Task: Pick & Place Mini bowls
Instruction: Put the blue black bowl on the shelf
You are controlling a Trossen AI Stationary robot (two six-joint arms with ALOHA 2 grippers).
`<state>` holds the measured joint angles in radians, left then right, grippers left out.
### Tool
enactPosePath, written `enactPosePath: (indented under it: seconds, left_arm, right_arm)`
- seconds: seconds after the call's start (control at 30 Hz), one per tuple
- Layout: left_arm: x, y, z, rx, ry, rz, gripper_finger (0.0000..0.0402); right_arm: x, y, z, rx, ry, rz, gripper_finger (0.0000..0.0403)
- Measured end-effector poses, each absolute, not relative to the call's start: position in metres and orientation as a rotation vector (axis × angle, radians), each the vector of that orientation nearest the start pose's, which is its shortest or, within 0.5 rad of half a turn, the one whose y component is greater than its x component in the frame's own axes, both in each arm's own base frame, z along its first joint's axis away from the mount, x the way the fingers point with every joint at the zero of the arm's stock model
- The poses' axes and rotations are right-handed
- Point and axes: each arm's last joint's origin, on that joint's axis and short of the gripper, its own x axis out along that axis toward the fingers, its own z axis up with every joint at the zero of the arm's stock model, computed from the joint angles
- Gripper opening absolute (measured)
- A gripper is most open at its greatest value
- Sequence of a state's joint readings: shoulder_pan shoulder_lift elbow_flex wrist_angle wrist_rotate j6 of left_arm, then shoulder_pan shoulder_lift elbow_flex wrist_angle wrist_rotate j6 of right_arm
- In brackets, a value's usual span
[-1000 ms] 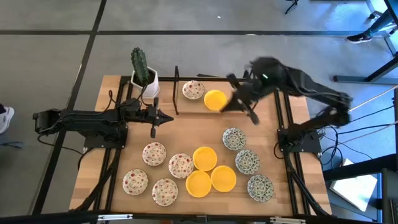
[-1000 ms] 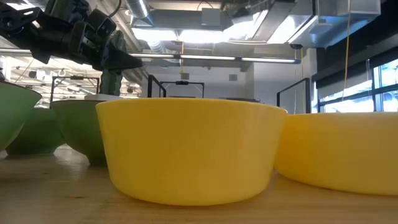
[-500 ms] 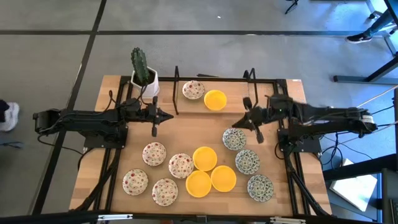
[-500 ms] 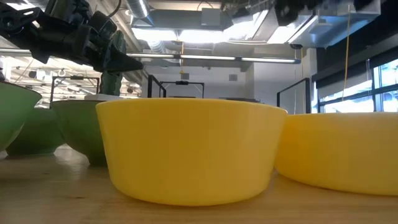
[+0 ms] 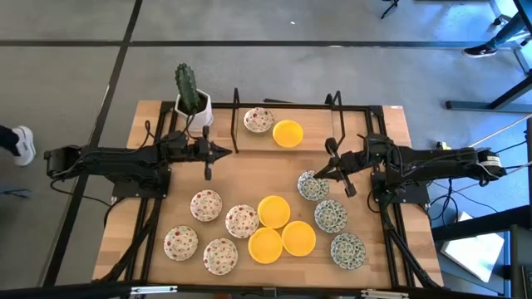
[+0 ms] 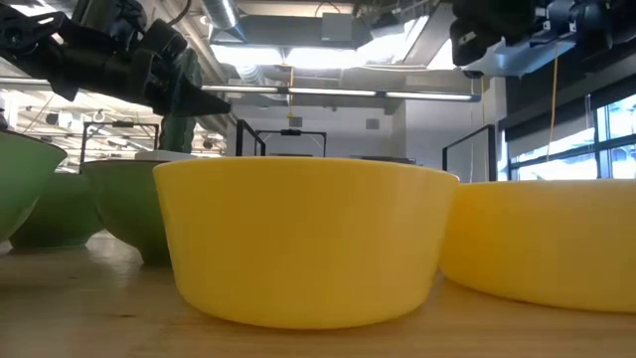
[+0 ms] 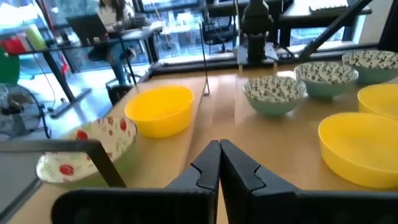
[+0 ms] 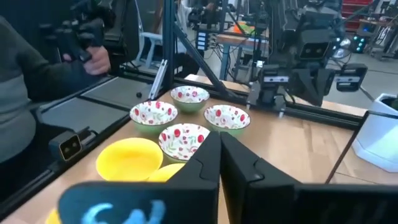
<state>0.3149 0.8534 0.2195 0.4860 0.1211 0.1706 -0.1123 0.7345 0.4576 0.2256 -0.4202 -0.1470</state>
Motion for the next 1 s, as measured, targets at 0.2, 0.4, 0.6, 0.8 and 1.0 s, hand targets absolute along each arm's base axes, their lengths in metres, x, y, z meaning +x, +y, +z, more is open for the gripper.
enactPosePath:
  seconds: [0.2,0.4,0.6,0.8,1.0]
  left_arm:
    - [0.168,0.051,0.215,0.299,-0.072,0.207,0.0003]
    - [0.166,0.050,0.227,0.405,-0.180,0.222,0.0001]
    - [0.167,0.050,0.222,0.465,-0.123,0.208,0.0001]
    - [0.168,0.051,0.214,0.506,-0.038,0.183,0.0003]
    - [0.168,0.050,0.215,0.532,-0.049,0.187,0.0002]
  right_arm:
    - [0.171,-0.008,0.270,-0.239,-0.025,0.306,0.0009]
    - [0.171,-0.008,0.268,-0.180,0.007,0.308,0.0006]
    - [0.170,-0.002,0.257,-0.191,0.076,0.353,0.0003]
    - [0.171,-0.004,0.255,-0.218,0.027,0.270,0.0004]
    - [0.174,-0.005,0.254,-0.306,0.015,0.256,0.0004]
